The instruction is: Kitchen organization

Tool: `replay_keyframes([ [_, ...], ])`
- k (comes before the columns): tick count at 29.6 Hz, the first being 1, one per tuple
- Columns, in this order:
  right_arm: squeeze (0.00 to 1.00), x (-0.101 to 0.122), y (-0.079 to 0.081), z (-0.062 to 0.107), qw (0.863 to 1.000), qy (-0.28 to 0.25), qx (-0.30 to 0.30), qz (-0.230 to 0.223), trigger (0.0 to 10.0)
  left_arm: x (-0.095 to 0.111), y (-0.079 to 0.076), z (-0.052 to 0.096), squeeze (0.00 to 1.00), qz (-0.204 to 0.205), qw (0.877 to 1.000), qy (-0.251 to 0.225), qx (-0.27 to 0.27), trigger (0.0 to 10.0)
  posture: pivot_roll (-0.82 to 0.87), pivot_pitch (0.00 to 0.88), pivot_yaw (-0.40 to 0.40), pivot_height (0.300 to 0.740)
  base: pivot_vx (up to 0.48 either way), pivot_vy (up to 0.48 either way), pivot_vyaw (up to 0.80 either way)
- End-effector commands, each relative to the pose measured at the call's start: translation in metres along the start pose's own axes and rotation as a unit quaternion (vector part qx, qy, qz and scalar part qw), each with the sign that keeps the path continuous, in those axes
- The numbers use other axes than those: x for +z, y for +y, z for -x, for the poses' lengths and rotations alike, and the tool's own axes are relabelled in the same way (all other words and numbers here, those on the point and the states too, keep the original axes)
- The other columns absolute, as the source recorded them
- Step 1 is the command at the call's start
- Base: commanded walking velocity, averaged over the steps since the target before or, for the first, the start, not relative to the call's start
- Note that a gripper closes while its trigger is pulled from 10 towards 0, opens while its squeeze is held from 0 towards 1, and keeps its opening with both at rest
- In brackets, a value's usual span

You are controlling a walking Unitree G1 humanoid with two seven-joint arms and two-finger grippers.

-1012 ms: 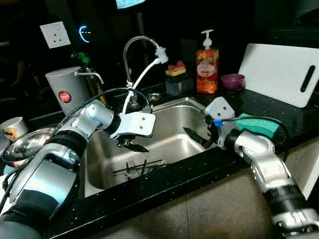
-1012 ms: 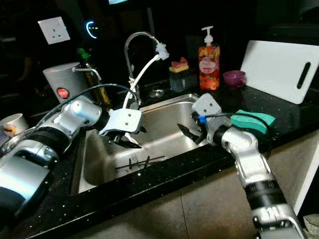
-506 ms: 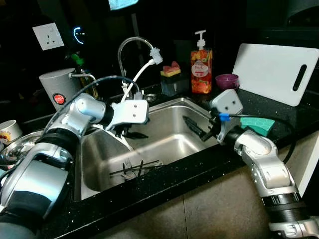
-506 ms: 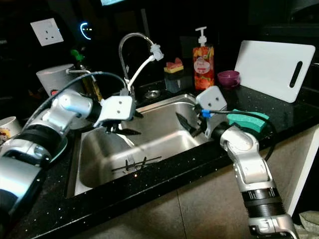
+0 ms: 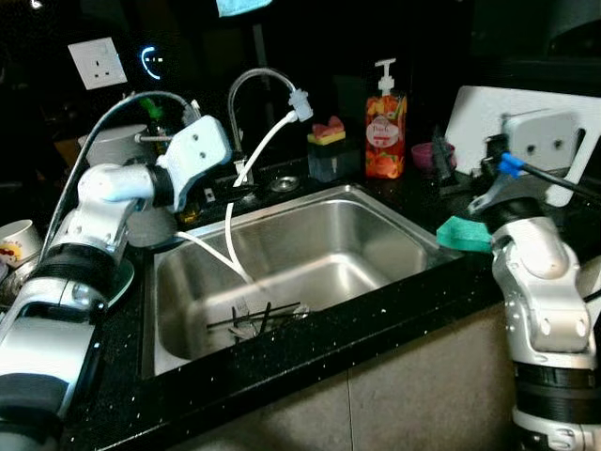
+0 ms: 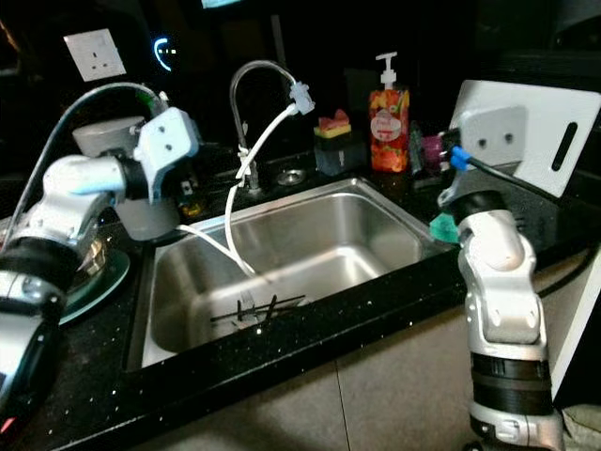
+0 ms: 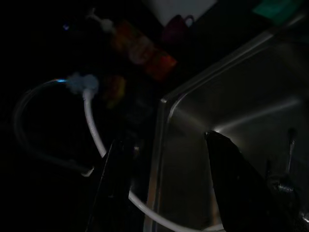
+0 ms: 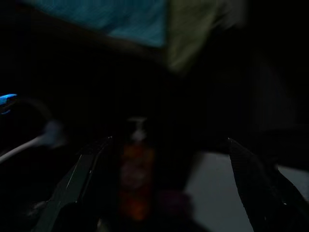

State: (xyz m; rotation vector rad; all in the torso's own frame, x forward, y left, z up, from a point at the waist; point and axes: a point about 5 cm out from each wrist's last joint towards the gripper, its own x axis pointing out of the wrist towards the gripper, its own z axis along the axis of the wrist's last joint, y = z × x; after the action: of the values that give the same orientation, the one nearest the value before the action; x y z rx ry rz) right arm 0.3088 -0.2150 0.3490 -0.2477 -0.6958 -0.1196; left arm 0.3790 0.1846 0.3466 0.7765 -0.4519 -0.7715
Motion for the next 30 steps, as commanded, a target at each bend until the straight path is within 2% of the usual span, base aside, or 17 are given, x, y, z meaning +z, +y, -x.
replay_keyframes([
  [1,0.0,0.008,-0.008,0.005,0.999,-0.009,-0.034,0.008,10.0,-0.002,0.009,0.015,0.0,0.006,1.0,0.005,0.03,10.0,0.01,0.013,0.061,0.74,0.0,0.0,0.0],
  [7,0.0,0.019,-0.02,0.011,0.996,-0.022,-0.082,0.027,10.0,0.001,0.012,0.023,0.0,0.009,0.999,0.007,0.053,10.0,0.0,0.026,0.062,0.74,0.0,0.0,0.0],
  [14,0.0,0.024,-0.02,0.009,0.996,-0.025,-0.07,0.044,10.0,0.0,0.01,0.03,0.0,0.007,0.999,0.018,0.038,10.0,-0.01,0.028,0.076,0.74,0.0,0.0,0.0],
  [16,0.0,0.028,-0.016,0.005,0.997,-0.028,-0.034,0.065,10.0,-0.003,0.005,0.045,0.0,-0.008,0.998,0.051,-0.025,10.0,-0.01,0.031,0.082,0.74,0.0,0.0,0.0],
  [19,0.0,0.03,-0.014,0.004,0.997,-0.031,-0.017,0.07,10.0,-0.005,0.002,0.052,0.0,-0.015,0.996,0.067,-0.055,10.0,-0.01,0.032,0.089,0.74,0.0,0.0,0.0],
  [20,0.0,0.031,-0.011,0.001,0.997,-0.033,0.006,0.071,10.0,-0.007,0.001,0.063,0.0,-0.03,0.992,0.093,-0.085,10.0,0.0,0.042,0.087,0.74,0.0,0.0,0.0],
  [21,0.0,0.031,-0.011,0.001,0.997,-0.033,0.006,0.071,10.0,-0.007,0.001,0.063,0.0,-0.03,0.992,0.093,-0.085,10.0,0.0,0.042,0.087,0.74,0.0,0.0,0.0],
  [22,0.0,0.032,-0.009,0.0,0.997,-0.034,0.022,0.071,10.0,-0.007,0.002,0.071,0.0,-0.04,0.988,0.111,-0.097,10.0,0.0,0.045,0.082,0.74,0.0,0.0,0.0],
  [27,0.0,0.033,-0.002,-0.004,0.995,-0.037,0.055,0.069,10.0,-0.004,0.007,0.085,0.0,-0.056,0.984,0.136,-0.105,10.0,0.01,0.052,0.059,0.74,0.0,0.0,0.0],
  [29,0.0,0.033,0.011,-0.013,0.993,-0.04,0.096,0.048,10.0,0.008,0.015,0.105,0.0,-0.073,0.979,0.158,-0.108,10.0,0.05,0.059,0.008,0.74,0.0,0.0,0.0],
  [30,0.0,0.033,0.011,-0.013,0.993,-0.04,0.096,0.048,10.0,0.008,0.015,0.105,0.0,-0.073,0.979,0.158,-0.108,10.0,0.05,0.059,0.008,0.74,0.0,0.0,0.0],
])
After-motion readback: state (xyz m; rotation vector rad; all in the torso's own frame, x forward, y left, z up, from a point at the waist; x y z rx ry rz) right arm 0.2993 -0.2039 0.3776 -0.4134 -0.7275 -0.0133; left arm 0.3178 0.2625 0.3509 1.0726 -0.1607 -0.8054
